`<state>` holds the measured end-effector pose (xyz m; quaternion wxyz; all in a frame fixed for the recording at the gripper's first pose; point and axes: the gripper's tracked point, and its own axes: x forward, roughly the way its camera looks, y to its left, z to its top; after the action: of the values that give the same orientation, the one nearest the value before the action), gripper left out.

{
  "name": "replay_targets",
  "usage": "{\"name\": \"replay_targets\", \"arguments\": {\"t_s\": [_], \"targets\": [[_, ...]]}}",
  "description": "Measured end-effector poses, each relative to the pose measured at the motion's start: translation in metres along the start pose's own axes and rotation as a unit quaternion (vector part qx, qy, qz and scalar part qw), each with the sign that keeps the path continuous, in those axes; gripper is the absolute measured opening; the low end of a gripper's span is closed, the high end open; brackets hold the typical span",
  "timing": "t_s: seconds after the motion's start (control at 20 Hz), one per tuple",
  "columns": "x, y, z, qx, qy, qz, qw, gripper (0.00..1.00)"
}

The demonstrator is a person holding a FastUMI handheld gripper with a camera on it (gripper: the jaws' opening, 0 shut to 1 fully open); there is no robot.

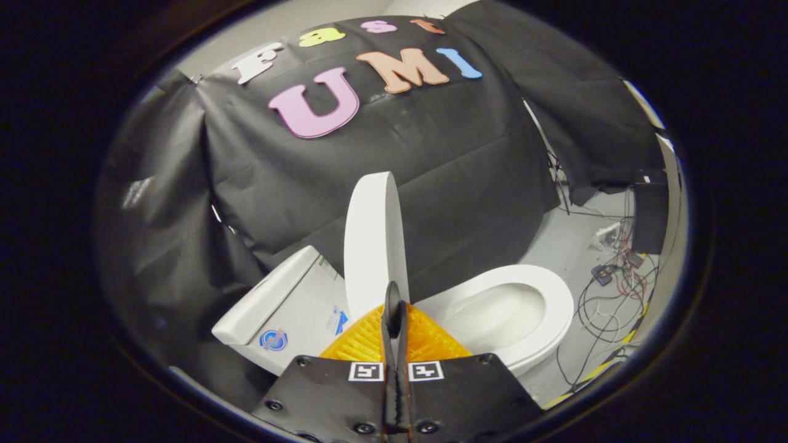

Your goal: Open the toilet lid.

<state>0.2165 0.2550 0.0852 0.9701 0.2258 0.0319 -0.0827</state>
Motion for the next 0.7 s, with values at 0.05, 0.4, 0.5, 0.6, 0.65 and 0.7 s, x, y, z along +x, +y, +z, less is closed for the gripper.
{"name": "replay_targets", "arguments": {"t_s": [0.05,0.4,0.5,0.6,0.65,0.7], "targets": [[-0.001,0.004,-0.001,-0.002,0.000,0.003,1.000,0.00],[-0.002,0.035,-0.005,-0.037,-0.007,0.021,0.999,0.01],[0.000,0.041,-0.007,-0.040,-0.009,0.027,0.999,0.01],[0.000,0.049,-0.008,-0.051,-0.012,0.032,0.998,0.01],[0.001,0.053,-0.009,-0.056,-0.012,0.034,0.998,0.01],[0.001,0.059,-0.009,-0.059,-0.014,0.037,0.997,0.00]]}}
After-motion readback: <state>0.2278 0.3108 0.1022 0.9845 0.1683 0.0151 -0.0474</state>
